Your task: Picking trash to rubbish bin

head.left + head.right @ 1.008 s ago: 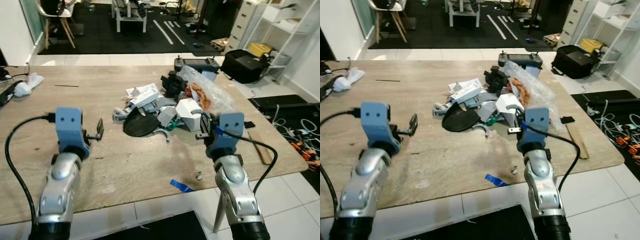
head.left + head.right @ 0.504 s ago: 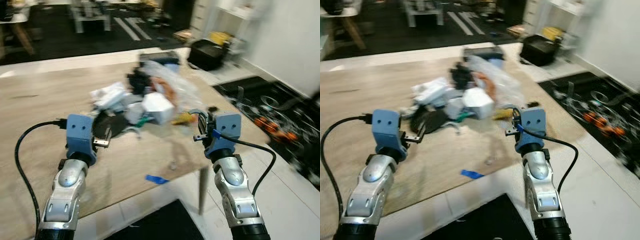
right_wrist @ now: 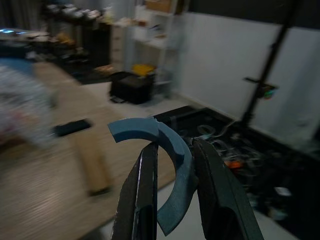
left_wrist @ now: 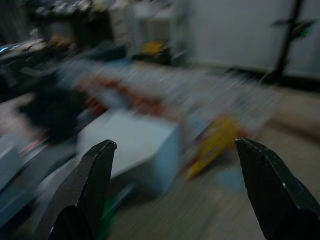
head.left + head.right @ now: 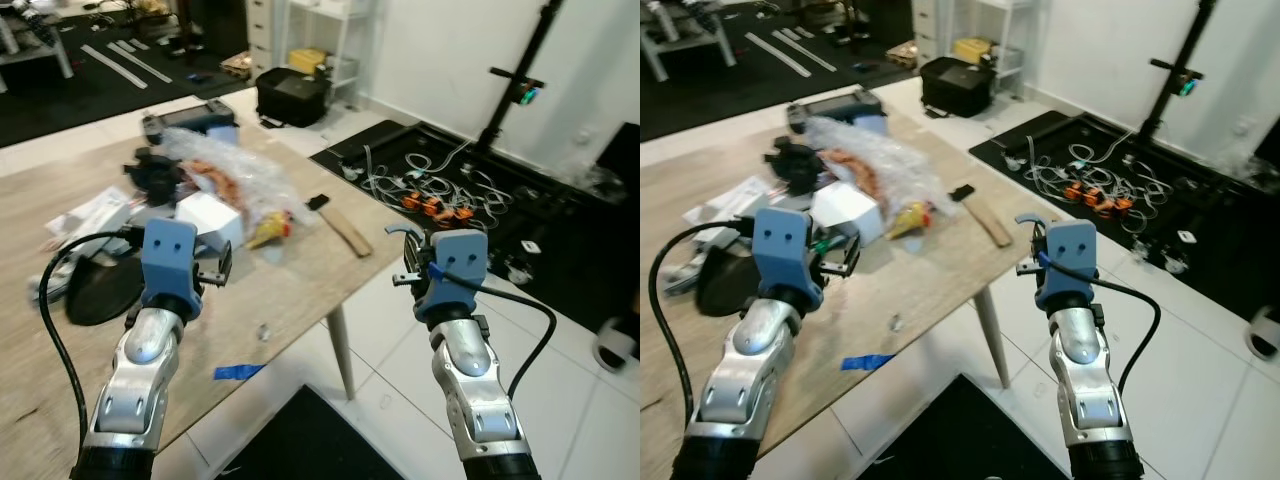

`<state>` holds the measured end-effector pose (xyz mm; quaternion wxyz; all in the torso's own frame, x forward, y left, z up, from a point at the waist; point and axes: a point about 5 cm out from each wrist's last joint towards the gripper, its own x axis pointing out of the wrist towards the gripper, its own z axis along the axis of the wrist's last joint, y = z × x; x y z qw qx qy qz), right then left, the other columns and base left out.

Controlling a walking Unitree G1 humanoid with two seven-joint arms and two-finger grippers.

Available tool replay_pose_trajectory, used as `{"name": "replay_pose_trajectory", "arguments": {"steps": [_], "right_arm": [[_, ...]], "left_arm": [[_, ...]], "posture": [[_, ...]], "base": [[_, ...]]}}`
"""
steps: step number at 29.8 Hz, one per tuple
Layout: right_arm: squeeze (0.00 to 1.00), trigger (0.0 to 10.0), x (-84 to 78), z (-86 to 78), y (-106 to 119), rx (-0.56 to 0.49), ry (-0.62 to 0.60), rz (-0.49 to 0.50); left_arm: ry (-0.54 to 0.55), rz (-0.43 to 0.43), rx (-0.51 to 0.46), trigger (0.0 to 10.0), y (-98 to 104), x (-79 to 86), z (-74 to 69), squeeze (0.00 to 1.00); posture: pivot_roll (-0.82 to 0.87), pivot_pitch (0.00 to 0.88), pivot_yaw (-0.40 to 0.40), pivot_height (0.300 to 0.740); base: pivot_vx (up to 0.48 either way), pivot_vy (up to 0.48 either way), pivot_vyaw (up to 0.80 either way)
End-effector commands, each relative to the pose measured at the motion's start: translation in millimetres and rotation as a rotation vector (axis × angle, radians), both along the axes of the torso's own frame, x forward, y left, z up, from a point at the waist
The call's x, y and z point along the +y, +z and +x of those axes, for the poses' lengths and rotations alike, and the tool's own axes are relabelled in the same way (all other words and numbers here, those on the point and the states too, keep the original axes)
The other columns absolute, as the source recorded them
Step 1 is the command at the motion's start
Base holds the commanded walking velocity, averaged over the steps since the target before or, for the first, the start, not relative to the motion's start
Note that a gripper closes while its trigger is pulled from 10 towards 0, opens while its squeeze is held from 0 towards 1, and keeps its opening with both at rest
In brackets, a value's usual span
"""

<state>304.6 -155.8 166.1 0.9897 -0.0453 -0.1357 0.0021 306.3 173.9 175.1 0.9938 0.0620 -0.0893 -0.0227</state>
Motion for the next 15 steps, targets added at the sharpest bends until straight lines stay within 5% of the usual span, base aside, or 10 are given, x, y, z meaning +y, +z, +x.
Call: {"name": "replay_pose_trajectory", "arguments": {"steps": [1, 15], "right_arm": [[0.0, 10.0, -0.3, -0.1, -2, 0.017, 0.002, 0.011], [0.0, 10.0, 3.4, 0.0, -12, 0.055, 0.031, 0.027]], "left_arm": [[0.005, -0.008, 0.026, 10.0, -6, 1.1, -1.5, 0.0], [-0.009, 0.011, 0.024, 10.0, -5, 4.4, -1.0, 0.0]], "posture": [[-0.05, 0.077, -0.048, 0.74], [-0.05, 0.055, -0.04, 0.74]], "base": [[0.0, 0.0, -0.8], [0.0, 0.0, -0.8]]}}
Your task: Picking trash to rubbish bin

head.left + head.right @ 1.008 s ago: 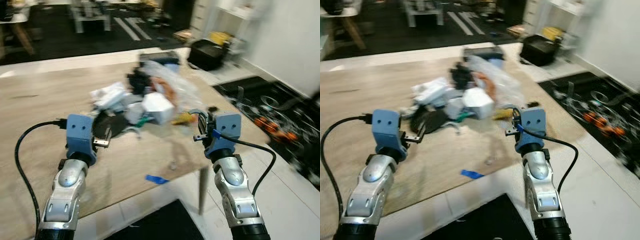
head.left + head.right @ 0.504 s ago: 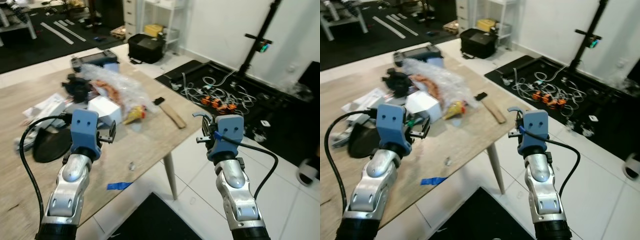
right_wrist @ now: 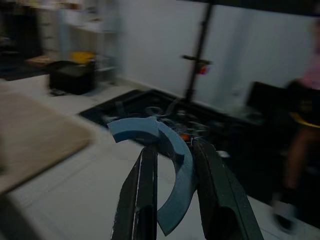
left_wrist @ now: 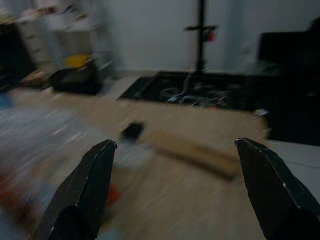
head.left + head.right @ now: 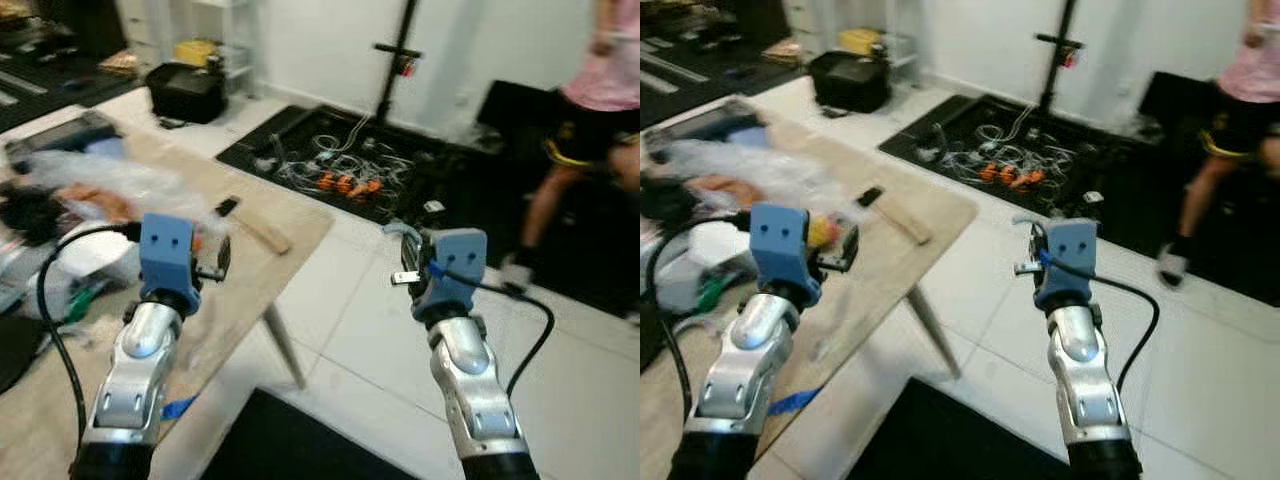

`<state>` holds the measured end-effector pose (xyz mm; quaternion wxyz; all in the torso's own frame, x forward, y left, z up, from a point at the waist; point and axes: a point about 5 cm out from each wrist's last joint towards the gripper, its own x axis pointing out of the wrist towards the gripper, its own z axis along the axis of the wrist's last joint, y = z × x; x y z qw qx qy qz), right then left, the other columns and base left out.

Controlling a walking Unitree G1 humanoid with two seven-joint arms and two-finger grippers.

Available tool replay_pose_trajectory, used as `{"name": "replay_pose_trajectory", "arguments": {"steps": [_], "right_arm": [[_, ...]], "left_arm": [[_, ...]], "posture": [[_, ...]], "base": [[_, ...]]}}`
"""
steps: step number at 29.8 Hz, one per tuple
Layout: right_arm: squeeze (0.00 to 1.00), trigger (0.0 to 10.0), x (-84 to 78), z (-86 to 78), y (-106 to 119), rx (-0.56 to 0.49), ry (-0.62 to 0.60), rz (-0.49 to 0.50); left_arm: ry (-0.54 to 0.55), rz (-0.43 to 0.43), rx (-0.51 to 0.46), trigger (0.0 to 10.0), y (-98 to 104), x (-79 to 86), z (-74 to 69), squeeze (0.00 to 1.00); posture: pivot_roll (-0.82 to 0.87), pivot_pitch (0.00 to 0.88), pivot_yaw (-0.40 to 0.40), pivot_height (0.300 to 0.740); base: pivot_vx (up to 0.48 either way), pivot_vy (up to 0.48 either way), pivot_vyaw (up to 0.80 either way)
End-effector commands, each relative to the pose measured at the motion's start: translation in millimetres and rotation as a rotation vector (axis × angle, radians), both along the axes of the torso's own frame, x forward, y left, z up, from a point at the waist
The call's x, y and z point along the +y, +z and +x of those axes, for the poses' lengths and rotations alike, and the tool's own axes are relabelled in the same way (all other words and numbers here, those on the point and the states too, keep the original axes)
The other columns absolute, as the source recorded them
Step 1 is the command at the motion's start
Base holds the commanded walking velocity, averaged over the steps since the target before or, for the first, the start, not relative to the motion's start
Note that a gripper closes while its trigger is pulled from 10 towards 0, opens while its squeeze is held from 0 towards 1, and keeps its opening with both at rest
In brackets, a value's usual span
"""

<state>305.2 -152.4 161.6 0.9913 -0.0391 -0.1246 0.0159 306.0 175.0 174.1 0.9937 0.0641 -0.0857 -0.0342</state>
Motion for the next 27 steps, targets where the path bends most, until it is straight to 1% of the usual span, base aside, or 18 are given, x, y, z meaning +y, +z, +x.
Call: {"name": "replay_pose_trajectory", "arguments": {"steps": [1, 4, 9, 11, 27], "right_arm": [[0.0, 10.0, 0.3, -0.6, -8.8, 0.035, 0.005, 0.016], [0.0, 10.0, -0.4, -0.4, -8.8, 0.041, 0.001, 0.026], [0.0, 10.0, 0.4, -0.4, -10.9, 0.05, 0.008, 0.027], [0.0, 10.0, 0.3, -0.1, -10.8, 0.052, 0.004, 0.034], [0.0, 10.0, -0.7, -1.2, -12.8, 0.058, 0.003, 0.036]], "left_arm": [[0.015, 0.004, 0.017, 10.0, -4.8, 3.4, -0.9, 0.0], [-0.003, 0.017, 0.02, 10.0, -5.4, 1.3, -1.3, 0.0], [0.007, 0.013, 0.024, 10.0, -6.3, 2.1, -1.8, 0.0], [-0.012, 0.034, 0.026, 10.0, -6.9, 0.7, -1.6, 0.0], [-0.029, 0.039, 0.035, 10.0, -9.2, -2.5, -1.7, 0.0]], "posture": [[-0.05, 0.058, -0.04, 0.74], [-0.05, 0.056, -0.047, 0.74], [-0.05, 0.053, -0.04, 0.74], [-0.05, 0.055, -0.043, 0.74], [-0.05, 0.059, -0.033, 0.74]], "base": [[0.0, 0.0, -0.8], [0.0, 0.0, -0.8], [0.0, 0.0, -0.8], [0.0, 0.0, -0.8], [0.0, 0.0, -0.8]]}}
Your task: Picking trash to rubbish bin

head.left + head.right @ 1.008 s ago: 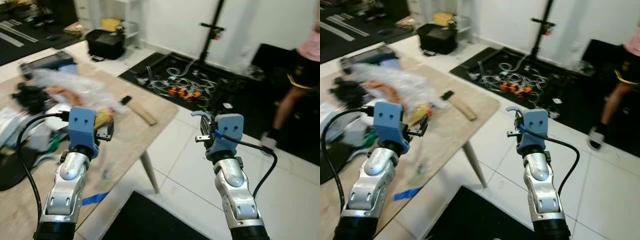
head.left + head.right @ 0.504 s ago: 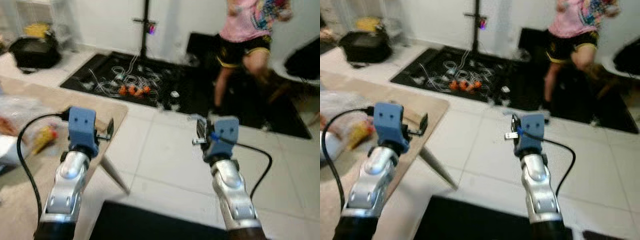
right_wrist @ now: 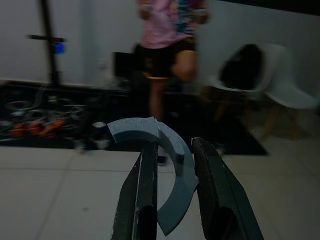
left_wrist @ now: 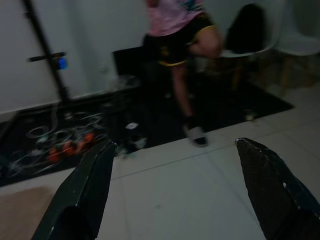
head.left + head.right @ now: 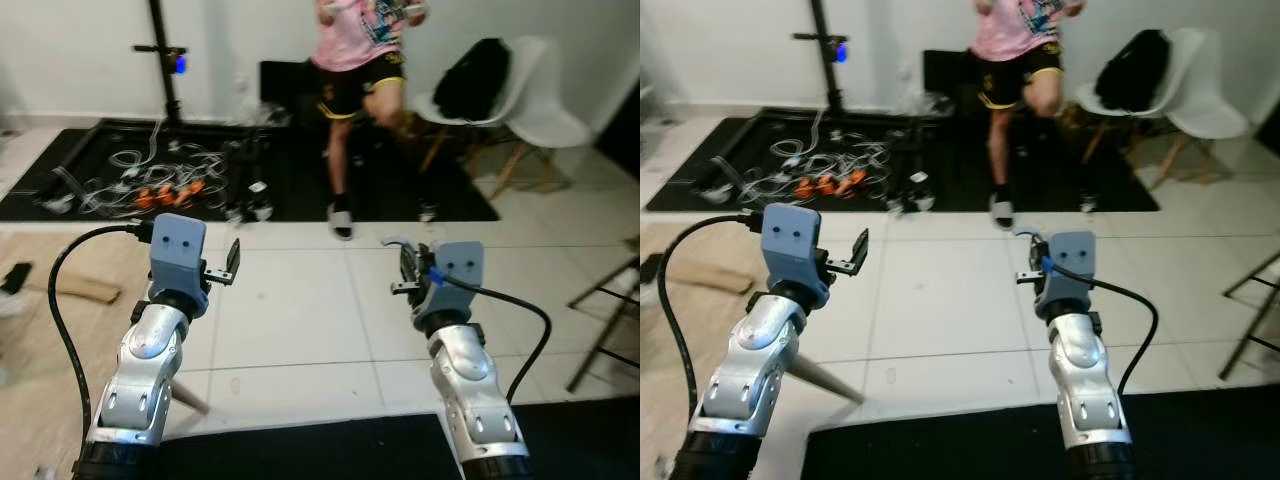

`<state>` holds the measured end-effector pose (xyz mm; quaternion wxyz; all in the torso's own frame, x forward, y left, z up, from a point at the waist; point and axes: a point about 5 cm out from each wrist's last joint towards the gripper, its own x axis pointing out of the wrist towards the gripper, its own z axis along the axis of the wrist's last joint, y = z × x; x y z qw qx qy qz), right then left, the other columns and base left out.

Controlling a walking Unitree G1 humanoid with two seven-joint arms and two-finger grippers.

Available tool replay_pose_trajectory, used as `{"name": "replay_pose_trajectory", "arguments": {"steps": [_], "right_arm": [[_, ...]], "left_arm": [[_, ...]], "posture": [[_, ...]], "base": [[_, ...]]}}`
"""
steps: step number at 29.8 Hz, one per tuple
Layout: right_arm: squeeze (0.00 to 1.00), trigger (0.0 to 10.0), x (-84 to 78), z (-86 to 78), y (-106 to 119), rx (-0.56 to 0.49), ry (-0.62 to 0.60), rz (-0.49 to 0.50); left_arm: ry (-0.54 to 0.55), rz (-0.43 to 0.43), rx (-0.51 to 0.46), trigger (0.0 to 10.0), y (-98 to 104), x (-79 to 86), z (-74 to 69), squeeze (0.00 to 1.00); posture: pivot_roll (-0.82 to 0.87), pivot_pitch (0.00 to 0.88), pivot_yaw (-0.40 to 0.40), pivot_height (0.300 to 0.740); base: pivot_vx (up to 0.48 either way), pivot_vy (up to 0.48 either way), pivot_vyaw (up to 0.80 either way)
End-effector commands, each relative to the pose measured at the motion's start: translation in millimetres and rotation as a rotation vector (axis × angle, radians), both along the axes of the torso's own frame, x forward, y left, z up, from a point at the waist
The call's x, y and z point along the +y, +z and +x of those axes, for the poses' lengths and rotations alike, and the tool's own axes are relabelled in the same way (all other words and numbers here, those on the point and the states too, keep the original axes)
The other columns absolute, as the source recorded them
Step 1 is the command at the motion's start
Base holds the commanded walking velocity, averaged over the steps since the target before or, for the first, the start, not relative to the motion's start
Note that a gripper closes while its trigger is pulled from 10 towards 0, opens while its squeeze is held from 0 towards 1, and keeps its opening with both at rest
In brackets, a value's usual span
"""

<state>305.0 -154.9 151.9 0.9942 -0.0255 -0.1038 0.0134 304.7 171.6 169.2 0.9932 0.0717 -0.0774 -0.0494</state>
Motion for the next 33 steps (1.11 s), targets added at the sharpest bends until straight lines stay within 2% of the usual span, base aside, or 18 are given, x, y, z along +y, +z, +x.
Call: {"name": "replay_pose_trajectory", "arguments": {"steps": [1, 13, 14, 22, 23, 33], "right_arm": [[0.0, 10.0, 2.0, -1.5, -4, 0.016, 0.01, 0.005], [0.0, 10.0, -0.4, -5.2, -16, 0.044, -0.019, 0.019], [0.0, 10.0, -0.3, -5.6, -17, 0.045, -0.022, 0.019], [0.0, 10.0, -5.4, -13.0, -25, 0.055, -0.066, 0.027], [0.0, 10.0, -6.3, -14.0, -27, 0.059, -0.071, 0.026], [0.0, 10.0, -6.0, -16.9, -31, 0.071, -0.077, 0.031]], "left_arm": [[-0.003, 0.024, 0.019, 10.0, -5, 1.0, -1.2, 0.0], [-0.063, 0.072, 0.022, 10.0, -1, -4.6, 4.8, 0.0], [-0.066, 0.075, 0.023, 10.0, 0, -4.2, 5.9, 0.0], [-0.099, 0.107, 0.05, 10.0, -3, -1.9, 5.1, 0.0], [-0.102, 0.11, 0.053, 10.0, -4, -2.0, 5.2, 0.0], [-0.099, 0.097, 0.064, 10.0, -6, -2.4, 6.2, 0.0]], "posture": [[-0.05, 0.064, -0.032, 0.74], [-0.04, 0.064, -0.022, 0.74], [-0.02, 0.075, 0.043, 0.74], [-0.02, 0.083, 0.075, 0.74], [-0.01, 0.091, 0.099, 0.74], [-0.01, 0.102, 0.084, 0.74]], "base": [[0.0, 0.0, -0.8], [0.0, 0.0, -0.8], [0.0, 0.0, -0.8], [0.0, 0.0, -0.8], [0.0, 0.0, -0.8], [0.0, 0.0, -0.8]]}}
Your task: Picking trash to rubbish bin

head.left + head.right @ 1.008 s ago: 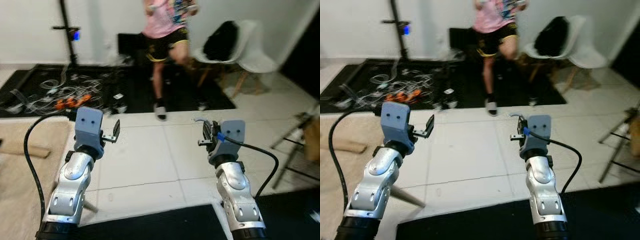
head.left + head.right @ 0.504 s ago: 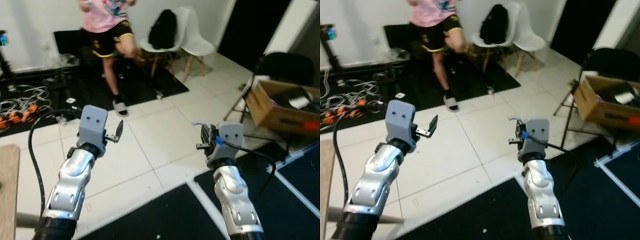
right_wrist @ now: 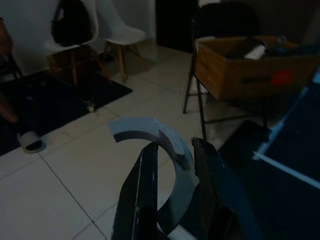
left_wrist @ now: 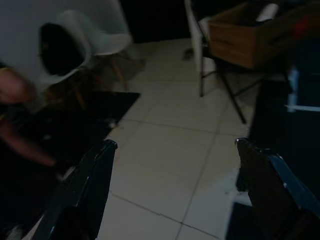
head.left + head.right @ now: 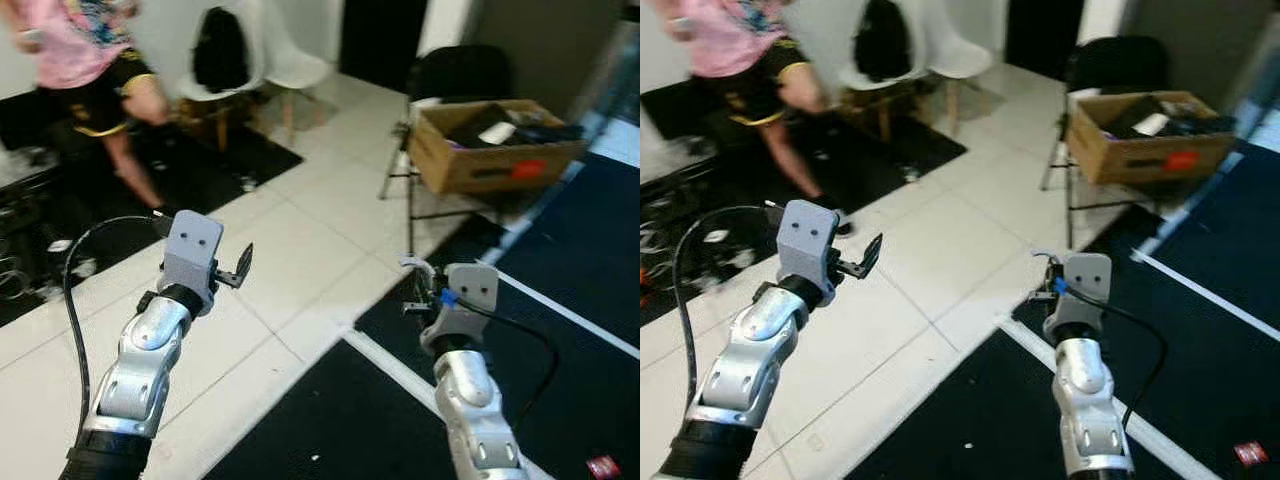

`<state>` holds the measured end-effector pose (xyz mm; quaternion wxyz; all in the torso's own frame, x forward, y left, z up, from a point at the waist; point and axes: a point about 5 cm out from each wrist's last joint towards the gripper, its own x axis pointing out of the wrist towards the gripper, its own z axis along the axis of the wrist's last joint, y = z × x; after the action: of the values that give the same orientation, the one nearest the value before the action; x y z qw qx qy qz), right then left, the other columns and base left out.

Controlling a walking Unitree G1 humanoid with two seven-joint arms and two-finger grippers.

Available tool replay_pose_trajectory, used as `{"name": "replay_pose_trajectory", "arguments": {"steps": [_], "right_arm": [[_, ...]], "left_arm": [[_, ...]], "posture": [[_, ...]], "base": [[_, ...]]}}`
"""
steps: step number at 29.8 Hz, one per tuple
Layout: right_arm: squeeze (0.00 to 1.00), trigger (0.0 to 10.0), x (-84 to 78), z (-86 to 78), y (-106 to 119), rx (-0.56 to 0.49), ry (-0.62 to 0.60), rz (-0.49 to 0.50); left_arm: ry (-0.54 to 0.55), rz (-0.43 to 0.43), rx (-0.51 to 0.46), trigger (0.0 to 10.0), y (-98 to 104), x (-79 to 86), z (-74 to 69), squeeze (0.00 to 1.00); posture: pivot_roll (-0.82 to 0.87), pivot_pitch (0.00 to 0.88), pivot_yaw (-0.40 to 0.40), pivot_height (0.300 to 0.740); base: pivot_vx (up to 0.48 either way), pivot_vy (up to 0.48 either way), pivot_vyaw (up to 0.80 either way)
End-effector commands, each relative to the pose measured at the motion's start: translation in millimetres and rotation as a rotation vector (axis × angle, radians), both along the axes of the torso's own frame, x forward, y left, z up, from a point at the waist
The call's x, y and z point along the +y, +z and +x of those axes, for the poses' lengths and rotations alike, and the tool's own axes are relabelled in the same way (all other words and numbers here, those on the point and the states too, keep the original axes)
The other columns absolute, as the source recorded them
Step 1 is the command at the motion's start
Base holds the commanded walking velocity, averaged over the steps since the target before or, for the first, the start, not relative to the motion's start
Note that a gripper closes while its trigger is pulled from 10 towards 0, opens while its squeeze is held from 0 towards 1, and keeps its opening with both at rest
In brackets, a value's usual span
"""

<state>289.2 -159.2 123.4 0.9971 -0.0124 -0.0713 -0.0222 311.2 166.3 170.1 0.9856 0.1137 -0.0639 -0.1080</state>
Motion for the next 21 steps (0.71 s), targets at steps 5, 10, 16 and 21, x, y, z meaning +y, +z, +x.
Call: {"name": "replay_pose_trajectory", "arguments": {"steps": [5, 10, 16, 21], "right_arm": [[0.0, 10.0, -0.8, 1.6, -4, 0.016, 0.003, 0.003], [0.0, 10.0, 0.8, 2.6, -7, 0.026, 0.011, 0.007], [0.0, 10.0, 0.2, 3.2, -10, 0.038, 0.015, 0.01], [0.0, 10.0, -1.1, 4.4, -15, 0.063, 0.021, 0.018]], "left_arm": [[0.069, -0.121, 0.077, 10.0, -15, 9.2, -3.3, 0.0], [0.11, -0.137, 0.102, 10.0, -24, 17.2, -7.0, 0.0], [0.125, -0.143, 0.118, 10.0, -28, 17.5, -7.5, 0.0], [0.123, -0.142, 0.117, 10.0, -33, 15.2, -10.4, 0.0]], "posture": [[-0.01, 0.105, 0.078, 0.74], [-0.01, 0.102, 0.077, 0.74], [-0.01, 0.106, 0.069, 0.74], [-0.01, 0.104, 0.063, 0.74]], "base": [[0.0, 0.0, -0.8], [0.0, 0.0, -0.8], [0.0, 0.0, -0.8], [0.0, 0.0, -0.8]]}}
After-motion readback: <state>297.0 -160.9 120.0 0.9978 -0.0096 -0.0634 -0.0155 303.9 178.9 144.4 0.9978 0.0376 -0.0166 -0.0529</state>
